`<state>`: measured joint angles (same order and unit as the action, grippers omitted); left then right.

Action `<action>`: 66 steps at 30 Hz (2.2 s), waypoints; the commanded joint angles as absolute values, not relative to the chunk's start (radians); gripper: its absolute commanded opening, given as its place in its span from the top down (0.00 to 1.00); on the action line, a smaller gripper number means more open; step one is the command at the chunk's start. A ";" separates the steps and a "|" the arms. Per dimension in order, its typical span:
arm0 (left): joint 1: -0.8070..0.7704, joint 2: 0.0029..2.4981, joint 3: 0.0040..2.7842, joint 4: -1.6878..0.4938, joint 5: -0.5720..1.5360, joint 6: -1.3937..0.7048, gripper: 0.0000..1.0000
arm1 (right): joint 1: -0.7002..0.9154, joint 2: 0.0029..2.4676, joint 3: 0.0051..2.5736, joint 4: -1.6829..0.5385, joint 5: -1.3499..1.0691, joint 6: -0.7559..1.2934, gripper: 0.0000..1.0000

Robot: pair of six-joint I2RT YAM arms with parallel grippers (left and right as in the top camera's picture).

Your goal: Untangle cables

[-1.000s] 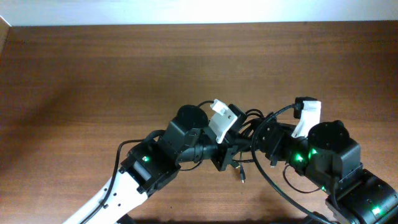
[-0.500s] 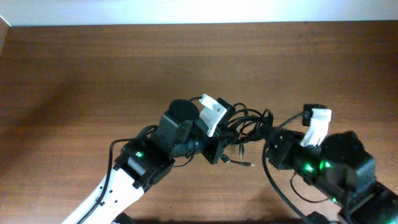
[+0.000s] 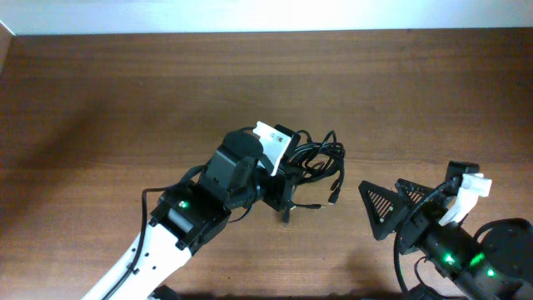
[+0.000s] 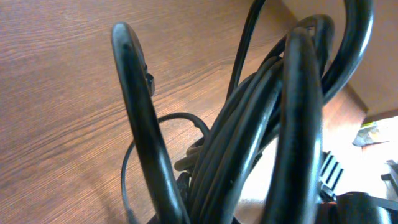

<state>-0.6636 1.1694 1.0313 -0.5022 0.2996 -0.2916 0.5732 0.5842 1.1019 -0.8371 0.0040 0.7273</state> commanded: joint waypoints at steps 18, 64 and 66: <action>-0.662 1.163 1.033 -0.468 0.692 0.280 1.00 | 0.575 0.584 1.116 -1.038 0.014 0.337 0.05; -0.677 1.101 1.033 -0.577 0.712 0.855 0.07 | 0.576 0.584 1.116 -1.227 -0.289 -0.044 0.96; -0.701 1.101 1.033 -0.575 0.719 0.863 0.07 | 0.576 0.584 1.116 -1.234 -0.305 -0.035 0.96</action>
<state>-0.6758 1.1122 1.0302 -0.5770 0.6754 0.8085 0.5732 0.5854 1.1072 -1.2343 -0.2619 -0.0494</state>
